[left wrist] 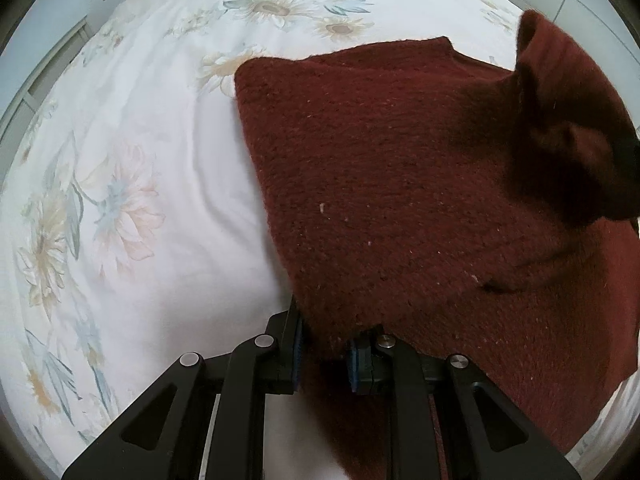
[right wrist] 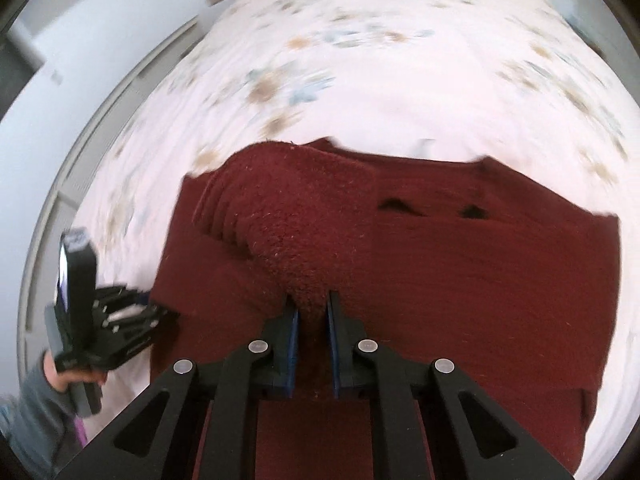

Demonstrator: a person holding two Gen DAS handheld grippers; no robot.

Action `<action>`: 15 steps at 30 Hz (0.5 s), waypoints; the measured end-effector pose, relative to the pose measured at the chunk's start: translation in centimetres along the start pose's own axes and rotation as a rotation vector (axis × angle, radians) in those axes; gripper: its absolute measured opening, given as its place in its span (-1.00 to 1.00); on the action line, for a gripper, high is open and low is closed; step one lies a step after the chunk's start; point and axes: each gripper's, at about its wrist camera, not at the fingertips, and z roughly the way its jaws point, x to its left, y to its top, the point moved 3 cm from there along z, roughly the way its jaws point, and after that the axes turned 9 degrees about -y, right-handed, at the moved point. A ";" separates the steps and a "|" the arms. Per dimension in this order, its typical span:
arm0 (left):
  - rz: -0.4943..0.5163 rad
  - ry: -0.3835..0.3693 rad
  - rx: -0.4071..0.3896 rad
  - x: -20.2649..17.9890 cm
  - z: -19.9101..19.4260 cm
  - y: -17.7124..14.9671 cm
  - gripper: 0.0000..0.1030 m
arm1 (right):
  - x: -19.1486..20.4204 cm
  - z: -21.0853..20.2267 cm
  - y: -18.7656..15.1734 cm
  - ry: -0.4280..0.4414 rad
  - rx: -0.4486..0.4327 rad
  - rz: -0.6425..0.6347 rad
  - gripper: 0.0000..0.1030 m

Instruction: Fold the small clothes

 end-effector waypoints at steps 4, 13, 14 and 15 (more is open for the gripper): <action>0.006 0.007 0.005 0.0 -0.1 0.1 -0.71 | -3.1 0.4 -0.3 -0.026 0.013 0.075 -0.76; 0.014 0.015 0.016 -0.4 0.4 0.0 -0.71 | -7.5 3.6 -1.9 -0.071 0.089 0.197 -0.68; 0.013 0.014 0.017 -0.4 0.5 0.0 -0.71 | -7.8 3.8 -2.0 -0.085 0.096 0.203 -0.68; 0.013 0.014 0.018 -0.7 0.5 -0.2 -0.71 | -8.2 3.9 -2.1 -0.099 0.099 0.208 -0.68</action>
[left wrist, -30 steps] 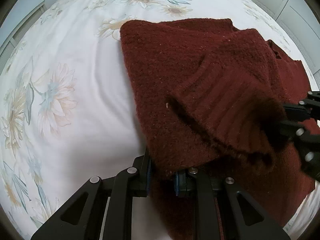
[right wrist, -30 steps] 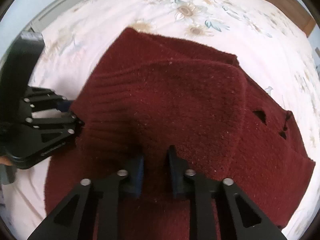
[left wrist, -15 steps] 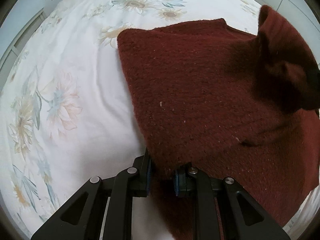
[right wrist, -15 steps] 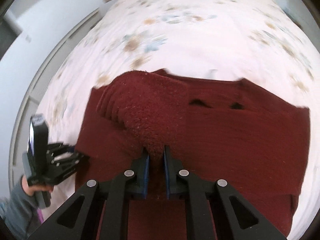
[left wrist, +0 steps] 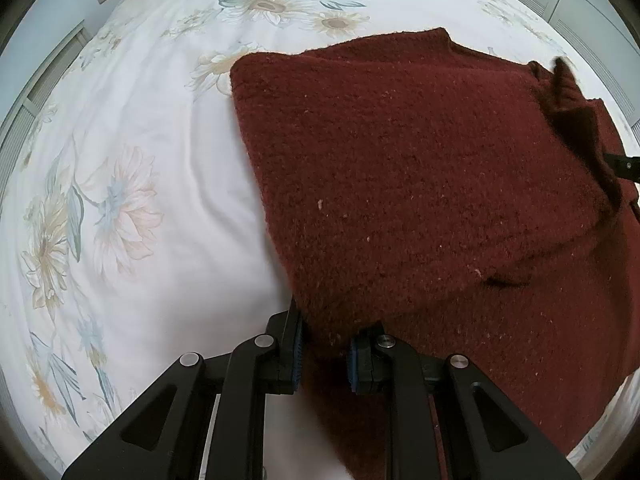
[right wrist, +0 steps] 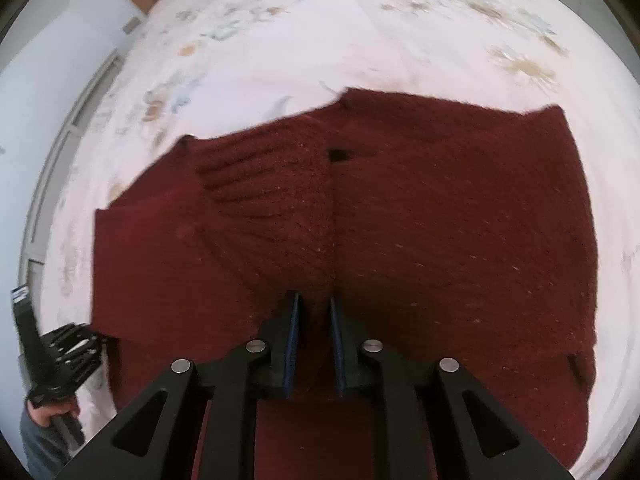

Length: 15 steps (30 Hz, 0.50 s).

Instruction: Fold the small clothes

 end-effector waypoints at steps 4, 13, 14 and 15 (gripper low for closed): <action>0.001 -0.001 0.003 -0.1 0.3 -0.1 -0.71 | -1.7 -0.6 -0.1 -0.056 -0.015 0.014 -0.29; -0.009 -0.011 0.001 0.4 0.7 -0.2 -0.71 | -5.0 -5.2 -0.2 -0.160 -0.099 0.000 0.47; -0.009 -0.011 0.002 0.4 0.7 -0.2 -0.71 | -5.3 -5.6 -0.2 -0.152 -0.105 0.011 0.49; -0.007 -0.010 0.002 0.4 0.6 -0.2 -0.71 | -5.6 -5.9 -0.2 -0.141 -0.107 0.021 0.51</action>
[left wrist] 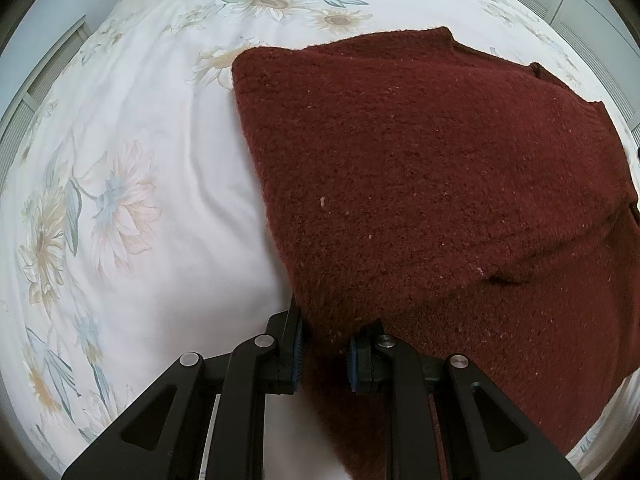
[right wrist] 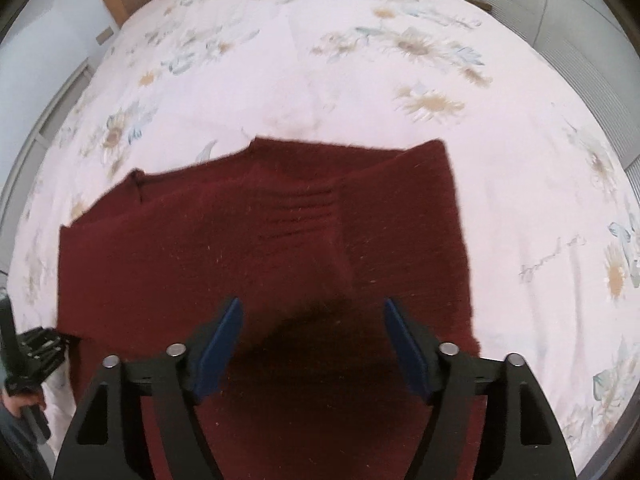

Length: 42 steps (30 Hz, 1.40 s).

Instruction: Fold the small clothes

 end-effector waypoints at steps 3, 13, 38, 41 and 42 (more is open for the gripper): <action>-0.001 0.002 0.000 0.0 0.0 0.0 -0.71 | -0.3 0.4 0.4 0.001 0.014 0.015 0.52; 0.008 0.007 0.005 0.0 0.1 -0.1 -0.71 | -1.1 6.9 -0.1 0.029 0.139 0.090 0.53; 0.007 0.054 0.013 -0.9 0.4 0.1 -0.69 | 0.7 4.3 -2.9 -0.023 -0.020 -0.071 -0.22; 0.012 0.085 0.019 -1.3 -0.4 0.1 -0.66 | -0.1 3.4 -2.9 -0.061 -0.044 -0.079 0.16; 0.007 0.087 0.020 -1.2 -0.7 0.6 -0.65 | -0.4 3.0 -2.9 -0.073 -0.052 -0.081 0.24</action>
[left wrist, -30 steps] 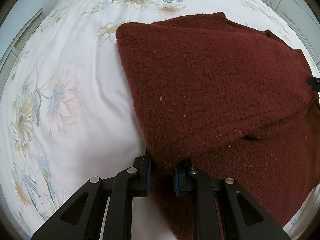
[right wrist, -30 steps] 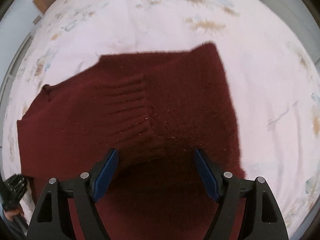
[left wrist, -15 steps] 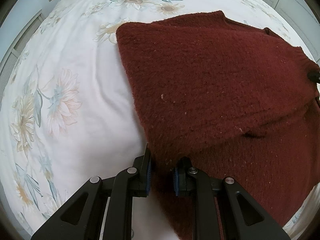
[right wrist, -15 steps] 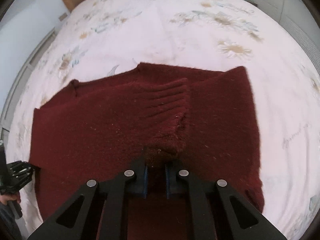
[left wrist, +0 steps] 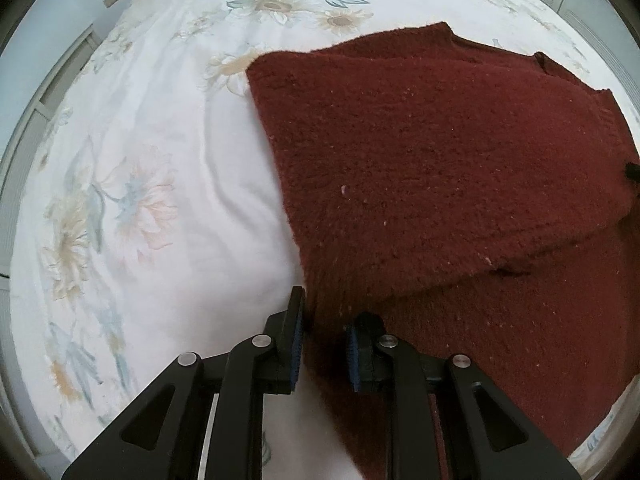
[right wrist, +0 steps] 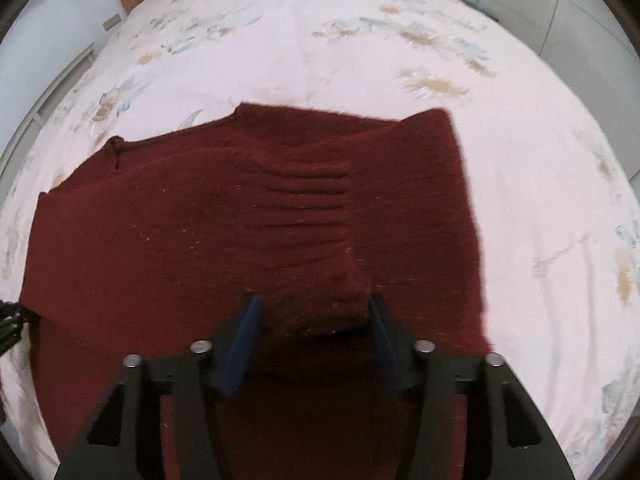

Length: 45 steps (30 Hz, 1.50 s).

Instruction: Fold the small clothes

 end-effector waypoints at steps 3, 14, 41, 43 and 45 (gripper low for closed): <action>-0.021 0.022 -0.029 -0.3 -1.9 0.0 -0.14 | -1.3 -1.6 -0.3 -0.031 -0.034 -0.006 0.67; -0.033 -0.052 -0.257 -4.6 -8.2 3.1 0.98 | -1.5 -4.9 -1.4 -0.099 -0.095 -0.061 0.68; -0.156 -0.104 -0.195 -3.3 2.5 2.5 0.99 | 0.2 3.1 -1.3 -0.056 -0.063 -0.055 0.99; -0.161 -0.121 -0.195 -2.9 2.6 2.4 0.99 | -0.5 3.3 -1.4 -0.022 -0.056 -0.041 0.99; -0.148 -0.121 -0.195 -2.8 2.6 2.4 0.99 | -0.6 3.5 -1.4 -0.005 -0.049 -0.038 0.99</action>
